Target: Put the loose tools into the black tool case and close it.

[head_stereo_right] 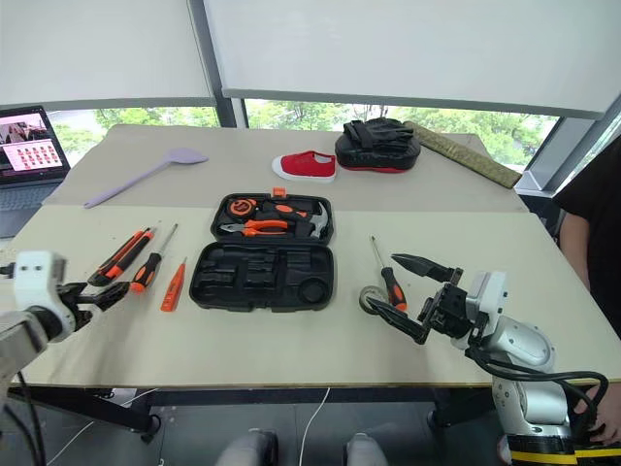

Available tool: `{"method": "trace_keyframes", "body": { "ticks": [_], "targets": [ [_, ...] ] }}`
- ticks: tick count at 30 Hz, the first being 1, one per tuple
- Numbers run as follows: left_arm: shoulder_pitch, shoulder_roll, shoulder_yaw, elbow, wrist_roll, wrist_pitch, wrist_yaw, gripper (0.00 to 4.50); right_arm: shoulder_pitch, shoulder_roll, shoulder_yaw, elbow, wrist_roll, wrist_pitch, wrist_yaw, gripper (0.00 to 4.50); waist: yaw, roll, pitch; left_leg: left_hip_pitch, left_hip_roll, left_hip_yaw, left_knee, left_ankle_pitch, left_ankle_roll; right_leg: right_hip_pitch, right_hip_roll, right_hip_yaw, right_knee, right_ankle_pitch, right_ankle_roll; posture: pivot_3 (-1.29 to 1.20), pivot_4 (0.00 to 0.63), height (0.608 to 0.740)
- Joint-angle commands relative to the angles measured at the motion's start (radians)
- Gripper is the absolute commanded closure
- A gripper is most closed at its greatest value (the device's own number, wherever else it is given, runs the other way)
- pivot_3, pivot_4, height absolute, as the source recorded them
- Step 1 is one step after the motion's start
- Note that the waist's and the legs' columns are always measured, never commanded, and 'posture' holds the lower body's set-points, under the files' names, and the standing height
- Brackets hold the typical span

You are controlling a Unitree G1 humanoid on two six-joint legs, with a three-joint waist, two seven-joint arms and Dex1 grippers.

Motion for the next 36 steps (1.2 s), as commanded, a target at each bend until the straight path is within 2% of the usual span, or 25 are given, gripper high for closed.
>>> {"method": "trace_keyframes", "body": {
  "ticks": [1, 8, 15, 18, 21, 22, 24, 26, 33, 35, 36],
  "targets": [
    [-0.077, -0.027, -0.061, 0.045, 0.046, -0.03, -0.012, 0.07, 0.021, -0.002, -0.025, -0.028, 0.004, -0.029, 0.003, 0.0, 0.001, 0.0, 0.0, 0.0, 0.0, 0.0, 0.0, 0.0, 0.0, 0.0, 0.0, 0.0, 0.0, 0.0, 0.0, 0.0, 0.15, 0.74],
    [-0.169, -0.104, -0.125, 0.123, 0.101, -0.039, -0.001, 0.07, 0.038, 0.001, -0.023, -0.036, 0.002, -0.029, -0.001, 0.0, 0.002, 0.0, 0.0, -0.001, 0.0, 0.0, 0.002, 0.0, 0.0, 0.0, 0.0, 0.0, 0.0, 0.0, 0.001, 0.0, 0.15, 0.74],
    [-0.227, -0.142, -0.127, 0.192, 0.142, -0.055, 0.019, 0.07, 0.039, -0.003, -0.022, -0.036, 0.006, -0.023, 0.004, 0.0, 0.002, 0.0, 0.0, 0.0, -0.001, 0.0, 0.002, 0.0, 0.0, 0.001, 0.0, 0.0, 0.001, 0.001, 0.001, 0.0, 0.15, 0.74],
    [-0.236, -0.15, -0.123, 0.218, 0.166, -0.048, 0.034, 0.75, 0.028, -0.004, -0.015, -0.036, 0.007, -0.017, 0.008, 0.0, 0.004, 0.0, 0.0, 0.0, -0.001, 0.0, 0.002, 0.0, 0.0, 0.001, 0.0, 0.0, 0.001, 0.001, 0.001, 0.0, 0.15, 0.74],
    [-0.238, -0.15, -0.116, 0.23, 0.177, -0.049, 0.033, 1.98, 0.019, -0.006, -0.009, -0.034, 0.009, -0.014, 0.017, 0.0, 0.004, 0.0, 0.0, 0.0, -0.001, 0.0, 0.003, 0.0, 0.0, 0.001, 0.0, 0.001, 0.002, 0.001, 0.002, 0.0, 0.15, 0.74],
    [-0.238, -0.15, -0.114, 0.23, 0.179, -0.052, 0.031, 2.26, 0.016, -0.007, -0.008, -0.032, 0.009, -0.012, 0.019, 0.0, 0.004, 0.0, 0.0, 0.0, -0.001, 0.0, 0.003, 0.0, 0.0, 0.001, 0.0, 0.001, 0.003, 0.001, 0.002, 0.0, 0.15, 0.74],
    [-0.237, -0.153, -0.107, 0.229, 0.182, -0.06, 0.028, 3.15, 0.011, -0.008, -0.008, -0.03, 0.009, -0.01, 0.022, 0.0, 0.005, 0.0, 0.0, 0.0, -0.001, 0.0, 0.004, 0.0, 0.0, 0.001, 0.0, 0.001, 0.005, 0.001, 0.002, 0.0, 0.15, 0.74],
    [-0.234, -0.159, -0.095, 0.224, 0.179, -0.112, 0.009, 3.62, 0.007, -0.008, -0.008, -0.025, 0.008, -0.01, 0.025, 0.0, 0.007, 0.0, 0.0, 0.0, -0.001, 0.0, 0.004, 0.0, 0.0, 0.0, 0.0, 0.001, 0.006, 0.0, 0.002, 0.0, 0.15, 0.74],
    [-0.226, -0.148, -0.049, 0.193, 0.148, -0.455, -0.198, 3.6, 0.016, -0.031, -0.051, -0.034, 0.01, -0.009, 0.012, 0.0, 0.008, -0.001, 0.0, -0.001, -0.001, 0.0, 0.005, 0.0, 0.0, 0.0, -0.001, 0.001, 0.006, 0.001, 0.002, 0.0, 0.15, 0.74],
    [-0.231, -0.125, -0.08, 0.186, 0.153, -0.589, -0.34, 3.6, 0.025, -0.053, -0.081, -0.037, 0.02, -0.003, 0.01, 0.0, 0.009, -0.001, 0.0, -0.001, -0.001, 0.0, 0.005, 0.0, 0.0, 0.0, -0.001, 0.001, 0.006, 0.0, 0.002, 0.0, 0.15, 0.74],
    [-0.236, -0.095, -0.137, 0.201, 0.197, -0.708, -0.444, 3.6, 0.032, -0.075, -0.101, -0.035, 0.032, 0.013, 0.016, 0.0, 0.01, -0.001, 0.0, -0.001, -0.001, 0.0, 0.005, 0.0, 0.0, 0.0, -0.001, 0.001, 0.006, 0.0, 0.002, 0.0, 0.15, 0.74]
  ]
}}
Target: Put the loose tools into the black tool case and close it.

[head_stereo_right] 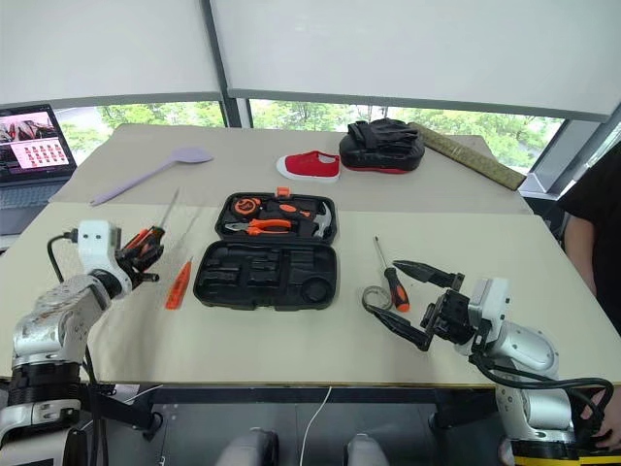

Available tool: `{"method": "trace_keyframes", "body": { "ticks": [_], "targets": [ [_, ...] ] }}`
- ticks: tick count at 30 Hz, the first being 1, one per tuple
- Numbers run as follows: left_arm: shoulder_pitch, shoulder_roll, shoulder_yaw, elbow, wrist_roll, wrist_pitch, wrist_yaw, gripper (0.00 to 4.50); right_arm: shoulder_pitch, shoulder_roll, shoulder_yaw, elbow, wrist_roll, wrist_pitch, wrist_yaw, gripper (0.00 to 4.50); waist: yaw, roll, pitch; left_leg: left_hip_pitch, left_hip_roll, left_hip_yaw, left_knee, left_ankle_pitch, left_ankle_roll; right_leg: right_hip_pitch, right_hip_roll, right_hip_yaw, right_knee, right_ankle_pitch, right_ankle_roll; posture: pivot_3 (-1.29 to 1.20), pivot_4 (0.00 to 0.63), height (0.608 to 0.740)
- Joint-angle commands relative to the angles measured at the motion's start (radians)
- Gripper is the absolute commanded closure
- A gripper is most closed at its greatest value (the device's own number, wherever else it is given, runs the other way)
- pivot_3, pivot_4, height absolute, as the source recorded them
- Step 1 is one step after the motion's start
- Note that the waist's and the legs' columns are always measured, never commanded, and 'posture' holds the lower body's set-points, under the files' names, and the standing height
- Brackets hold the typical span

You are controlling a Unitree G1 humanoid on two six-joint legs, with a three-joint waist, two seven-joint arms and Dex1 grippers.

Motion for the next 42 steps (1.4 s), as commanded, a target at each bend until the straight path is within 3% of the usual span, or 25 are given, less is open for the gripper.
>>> {"method": "trace_keyframes", "body": {
  "ticks": [1, 3, 7, 11, 15, 21, 31, 42],
  "targets": [
    [-0.026, 0.089, -0.103, -0.006, 0.063, -0.341, -0.3, 3.6, 0.014, -0.063, -0.088, -0.027, 0.039, 0.028, 0.0, 0.0, 0.003, 0.0, 0.0, -0.001, 0.0, 0.0, 0.0, 0.0, 0.0, 0.0, 0.0, 0.0, 0.0, 0.0, 0.0, 0.0, 0.15, 0.74],
    [-0.051, 0.128, -0.194, 0.058, 0.126, -0.495, -0.436, 3.6, 0.017, -0.095, -0.106, -0.011, 0.042, 0.034, 0.018, 0.0, 0.004, 0.0, 0.0, -0.001, -0.001, 0.001, 0.0, 0.0, 0.0, 0.0, -0.001, 0.0, -0.001, 0.0, 0.0, 0.0, 0.15, 0.74],
    [-0.392, 0.068, -0.447, 0.461, 0.322, -0.744, -0.673, 3.6, -0.034, -0.129, -0.11, 0.056, 0.027, 0.017, 0.049, 0.0, 0.018, 0.0, 0.0, -0.001, -0.001, 0.002, 0.002, 0.0, 0.0, 0.001, -0.002, -0.002, -0.001, 0.0, 0.0, 0.0, 0.15, 0.74],
    [-0.576, 0.006, -0.516, 0.78, 0.43, -0.925, -0.653, 3.6, -0.057, -0.129, -0.093, 0.068, 0.025, 0.017, 0.073, 0.0, 0.012, 0.001, 0.0, -0.009, -0.001, 0.001, 0.008, 0.002, 0.004, -0.001, 0.0, -0.001, -0.005, 0.004, 0.007, 0.0, 0.15, 0.74],
    [-0.656, -0.025, -0.528, 0.957, 0.472, -1.03, -0.668, 3.6, -0.049, -0.121, -0.088, 0.048, 0.023, 0.015, 0.072, 0.0, -0.008, 0.0, 0.0, -0.012, -0.001, 0.001, 0.009, -0.002, 0.01, -0.002, 0.0, 0.0, -0.009, 0.006, 0.008, 0.0, 0.15, 0.74],
    [-0.667, -0.018, -0.484, 1.053, 0.462, -1.06, -0.726, 3.6, 0.018, -0.111, -0.109, -0.01, 0.022, 0.014, 0.037, 0.0, -0.001, 0.0, 0.0, -0.013, -0.001, 0.001, 0.009, -0.005, 0.012, -0.002, 0.0, 0.0, -0.009, 0.005, 0.01, 0.0, 0.15, 0.74],
    [-0.668, -0.014, -0.5, 1.084, 0.559, -1.031, -0.568, 3.6, 0.065, -0.117, -0.106, -0.078, 0.032, 0.043, -0.021, 0.0, 0.004, 0.0, 0.0, -0.013, -0.002, 0.001, 0.014, -0.004, 0.011, -0.001, -0.001, 0.0, -0.008, 0.006, 0.011, 0.0, 0.15, 0.74],
    [-0.695, 0.0, -0.539, 1.094, 0.659, -1.055, -0.52, 3.6, 0.069, -0.118, -0.098, -0.103, 0.037, 0.071, -0.032, 0.0, 0.002, 0.0, 0.0, -0.012, -0.002, 0.001, 0.014, -0.004, 0.01, 0.0, -0.001, 0.0, -0.007, 0.006, 0.011, 0.0, 0.15, 0.74]
  ]
}}
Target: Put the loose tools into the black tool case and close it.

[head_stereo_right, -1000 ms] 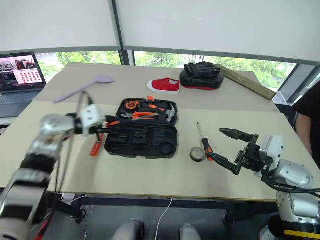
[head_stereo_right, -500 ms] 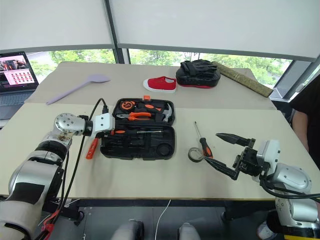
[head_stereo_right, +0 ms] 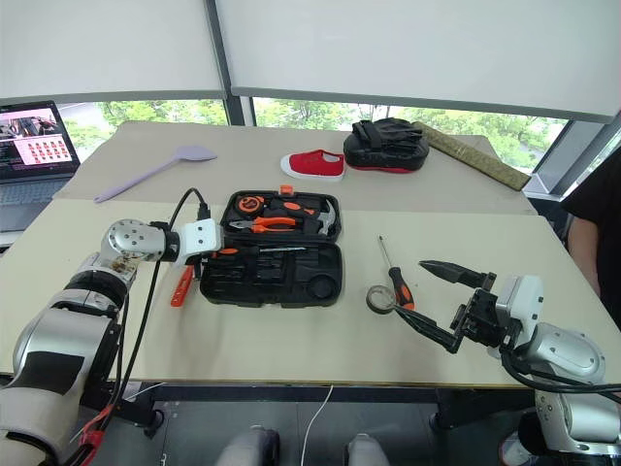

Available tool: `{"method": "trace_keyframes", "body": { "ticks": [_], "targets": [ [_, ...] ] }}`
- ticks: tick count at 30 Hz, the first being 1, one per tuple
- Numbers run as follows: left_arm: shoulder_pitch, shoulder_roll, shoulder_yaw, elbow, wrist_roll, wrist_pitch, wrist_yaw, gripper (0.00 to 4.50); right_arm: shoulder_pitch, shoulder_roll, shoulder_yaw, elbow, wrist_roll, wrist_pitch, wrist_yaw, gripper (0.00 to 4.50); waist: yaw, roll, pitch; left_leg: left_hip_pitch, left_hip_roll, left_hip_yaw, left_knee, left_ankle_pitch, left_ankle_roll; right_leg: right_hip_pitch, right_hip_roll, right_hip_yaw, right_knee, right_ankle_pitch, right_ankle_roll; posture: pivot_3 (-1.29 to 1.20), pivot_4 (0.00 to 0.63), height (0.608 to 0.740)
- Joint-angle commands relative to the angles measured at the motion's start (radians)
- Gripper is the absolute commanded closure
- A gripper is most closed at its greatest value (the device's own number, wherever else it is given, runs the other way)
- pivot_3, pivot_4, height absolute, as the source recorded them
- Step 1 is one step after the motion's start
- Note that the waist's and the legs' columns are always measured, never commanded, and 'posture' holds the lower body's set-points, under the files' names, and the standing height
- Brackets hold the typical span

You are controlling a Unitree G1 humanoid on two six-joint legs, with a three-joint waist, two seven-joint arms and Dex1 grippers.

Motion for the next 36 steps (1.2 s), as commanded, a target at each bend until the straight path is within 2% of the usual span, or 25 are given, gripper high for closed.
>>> {"method": "trace_keyframes", "body": {
  "ticks": [1, 3, 4, 5, 10, 13, 14, 15, 18, 19, 20, 29, 36],
  "targets": [
    [-0.019, 0.017, -0.001, 0.009, 0.017, 0.016, 0.021, 3.6, -0.002, -0.007, -0.024, -0.045, 0.019, 0.005, -0.004, 0.0, 0.0, 0.0, 0.0, 0.0, 0.0, 0.0, 0.0, 0.0, 0.0, 0.0, 0.0, 0.0, 0.0, 0.0, 0.0, 0.0, 0.15, 0.74],
    [-0.017, 0.001, 0.052, 0.005, -0.045, 0.021, 0.002, 2.59, 0.005, -0.009, -0.024, -0.053, 0.024, 0.016, -0.004, 0.0, 0.0, 0.0, 0.0, 0.0, 0.0, 0.0, 0.0, 0.0, 0.0, 0.0, 0.0, 0.0, 0.0, 0.0, 0.0, 0.0, 0.15, 0.74],
    [-0.017, -0.013, 0.101, 0.002, -0.104, 0.037, -0.029, 2.4, 0.008, -0.009, -0.023, -0.058, 0.026, 0.022, -0.005, 0.0, 0.0, 0.0, 0.0, 0.0, 0.0, 0.0, 0.0, 0.0, 0.0, 0.0, 0.0, 0.0, 0.0, 0.0, 0.0, 0.0, 0.15, 0.74],
    [-0.018, -0.024, 0.144, 0.0, -0.155, 0.061, -0.062, 1.97, 0.011, -0.01, -0.023, -0.062, 0.028, 0.027, -0.005, 0.0, 0.001, 0.0, 0.0, 0.0, 0.0, 0.0, 0.0, 0.0, 0.0, 0.0, 0.0, 0.0, 0.0, 0.0, 0.0, 0.0, 0.15, 0.74],
    [0.004, -0.029, 0.248, -0.021, -0.257, 0.14, -0.127, 1.97, 0.017, -0.006, -0.028, -0.073, 0.031, 0.043, -0.009, 0.0, -0.001, 0.0, 0.0, -0.001, 0.0, 0.0, 0.0, 0.0, 0.0, 0.0, 0.0, 0.0, 0.0, 0.0, 0.0, 0.0, 0.15, 0.74],
    [0.021, -0.033, 0.27, -0.03, -0.273, 0.19, -0.105, 1.97, 0.021, 0.0, -0.025, -0.077, 0.03, 0.048, -0.012, 0.0, -0.001, 0.0, 0.0, 0.0, 0.0, 0.0, 0.0, 0.0, 0.0, 0.0, 0.0, 0.0, 0.0, 0.0, 0.0, 0.0, 0.15, 0.74],
    [0.029, -0.039, 0.27, -0.031, -0.268, 0.218, -0.077, 2.48, 0.023, 0.004, -0.022, -0.079, 0.028, 0.049, -0.016, 0.0, -0.001, 0.0, 0.0, 0.0, 0.0, 0.0, 0.0, 0.0, 0.0, 0.0, 0.0, 0.0, 0.0, 0.0, 0.0, 0.0, 0.15, 0.74],
    [0.036, -0.046, 0.271, -0.034, -0.265, 0.235, -0.051, 2.6, 0.023, 0.008, -0.02, -0.081, 0.027, 0.051, -0.02, 0.0, -0.001, 0.0, 0.0, 0.0, 0.0, 0.0, 0.0, 0.0, 0.0, 0.0, 0.0, 0.0, 0.0, 0.0, 0.0, 0.0, 0.15, 0.74],
    [0.052, -0.079, 0.276, -0.046, -0.264, 0.292, 0.013, 3.83, 0.024, 0.019, -0.013, -0.084, 0.022, 0.05, -0.029, 0.0, 0.0, 0.0, 0.0, 0.0, 0.0, 0.0, 0.0, 0.0, 0.0, 0.0, 0.0, 0.0, 0.001, 0.0, 0.0, 0.0, 0.15, 0.74],
    [0.058, -0.097, 0.27, -0.051, -0.257, 0.318, 0.038, 4.06, 0.024, 0.023, -0.011, -0.083, 0.02, 0.05, -0.032, 0.0, 0.002, 0.0, 0.0, 0.0, 0.0, 0.0, 0.0, 0.0, 0.0, 0.0, 0.0, 0.0, 0.001, 0.0, 0.0, 0.0, 0.15, 0.74],
    [0.066, -0.114, 0.265, -0.056, -0.252, 0.331, 0.061, 4.49, 0.026, 0.027, -0.009, -0.083, 0.018, 0.049, -0.036, 0.0, 0.003, 0.0, 0.0, 0.0, 0.0, 0.0, 0.001, 0.0, 0.0, 0.0, 0.0, 0.0, 0.001, 0.0, 0.001, 0.0, 0.15, 0.74],
    [0.098, -0.165, 0.246, -0.096, -0.236, 0.367, 0.105, 4.49, 0.049, 0.046, -0.006, -0.089, 0.012, 0.043, -0.053, 0.0, 0.0, 0.0, 0.0, 0.0, -0.001, 0.0, 0.001, 0.0, 0.0, 0.001, -0.001, 0.0, 0.001, 0.001, 0.001, 0.0, 0.15, 0.74],
    [0.14, -0.166, 0.149, -0.102, -0.138, 0.39, 0.169, 4.49, 0.066, 0.065, 0.001, -0.098, 0.004, 0.041, -0.067, 0.0, 0.0, 0.001, -0.001, 0.001, -0.001, 0.0, 0.002, 0.0, 0.0, 0.001, -0.001, 0.0, 0.001, 0.001, 0.001, 0.0, 0.15, 0.74]
  ]
}}
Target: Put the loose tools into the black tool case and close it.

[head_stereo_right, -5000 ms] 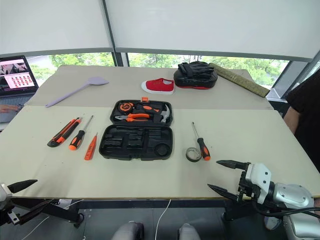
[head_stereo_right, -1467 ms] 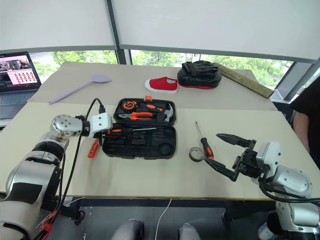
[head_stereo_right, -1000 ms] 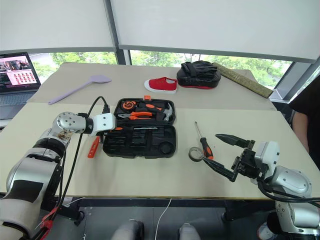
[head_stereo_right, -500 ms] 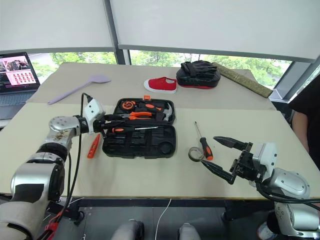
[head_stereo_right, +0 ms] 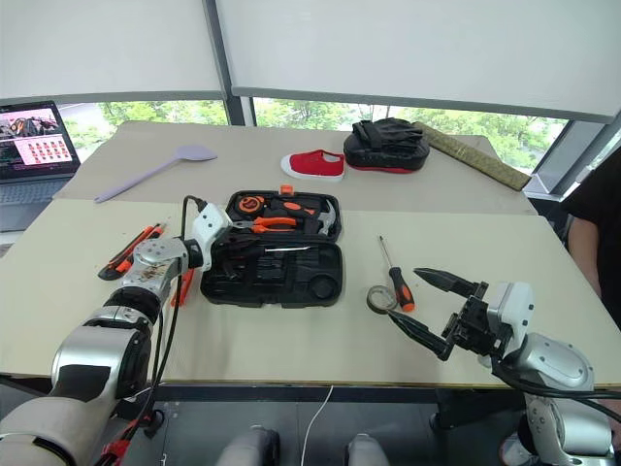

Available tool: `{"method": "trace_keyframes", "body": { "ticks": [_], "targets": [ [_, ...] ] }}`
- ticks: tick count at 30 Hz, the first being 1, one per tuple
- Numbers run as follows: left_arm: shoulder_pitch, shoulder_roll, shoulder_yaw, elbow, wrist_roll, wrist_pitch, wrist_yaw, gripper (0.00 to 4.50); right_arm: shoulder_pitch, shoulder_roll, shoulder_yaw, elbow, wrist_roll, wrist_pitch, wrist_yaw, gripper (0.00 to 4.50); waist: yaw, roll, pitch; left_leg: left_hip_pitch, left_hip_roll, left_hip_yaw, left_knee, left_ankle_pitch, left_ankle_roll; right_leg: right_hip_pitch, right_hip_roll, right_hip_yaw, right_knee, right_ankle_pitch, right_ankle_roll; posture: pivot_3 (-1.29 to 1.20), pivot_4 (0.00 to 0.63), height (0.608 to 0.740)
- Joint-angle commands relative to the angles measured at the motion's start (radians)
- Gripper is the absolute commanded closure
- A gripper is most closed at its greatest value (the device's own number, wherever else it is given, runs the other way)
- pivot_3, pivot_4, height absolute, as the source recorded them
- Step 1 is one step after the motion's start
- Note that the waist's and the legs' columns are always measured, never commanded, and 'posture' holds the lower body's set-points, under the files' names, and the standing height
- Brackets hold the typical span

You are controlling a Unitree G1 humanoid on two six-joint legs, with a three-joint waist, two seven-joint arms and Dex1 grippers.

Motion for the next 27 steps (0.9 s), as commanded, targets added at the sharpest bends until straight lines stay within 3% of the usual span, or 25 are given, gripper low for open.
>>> {"method": "trace_keyframes", "body": {
  "ticks": [1, 13, 22, 27],
  "targets": [
    [0.046, -0.002, -0.073, -0.008, 0.073, 0.035, 0.04, 4.49, 0.007, 0.008, -0.007, -0.039, 0.003, -0.007, -0.015, 0.0, 0.0, 0.001, -0.001, 0.0, 0.0, 0.0, 0.0, 0.0, 0.0, 0.0, 0.0, 0.0, 0.0, 0.0, 0.0, 0.0, 0.15, 0.74],
    [0.122, -0.03, -0.138, -0.071, 0.095, 0.086, 0.049, 4.49, -0.023, 0.022, 0.026, -0.004, -0.021, -0.007, -0.031, 0.0, 0.001, 0.012, -0.014, 0.016, 0.0, 0.0, -0.001, -0.002, -0.003, 0.016, -0.001, 0.0, -0.002, -0.006, 0.006, 0.0, 0.15, 0.74],
    [0.082, -0.04, 0.092, -0.125, -0.167, 0.109, -0.015, 4.49, -0.017, 0.023, 0.027, -0.008, -0.014, -0.006, -0.031, 0.0, 0.003, 0.011, -0.016, 0.011, -0.001, 0.0, -0.002, -0.001, 0.0, 0.012, -0.002, -0.001, -0.002, -0.005, 0.003, 0.0, 0.15, 0.74],
    [0.076, -0.041, 0.139, -0.151, -0.237, 0.153, -0.078, 4.49, -0.009, 0.024, 0.013, -0.02, -0.001, -0.008, -0.033, 0.0, -0.001, 0.01, -0.015, 0.009, -0.001, 0.0, -0.002, -0.001, 0.0, 0.009, -0.001, 0.0, -0.002, -0.003, 0.0, 0.0, 0.15, 0.74]
  ]
}}
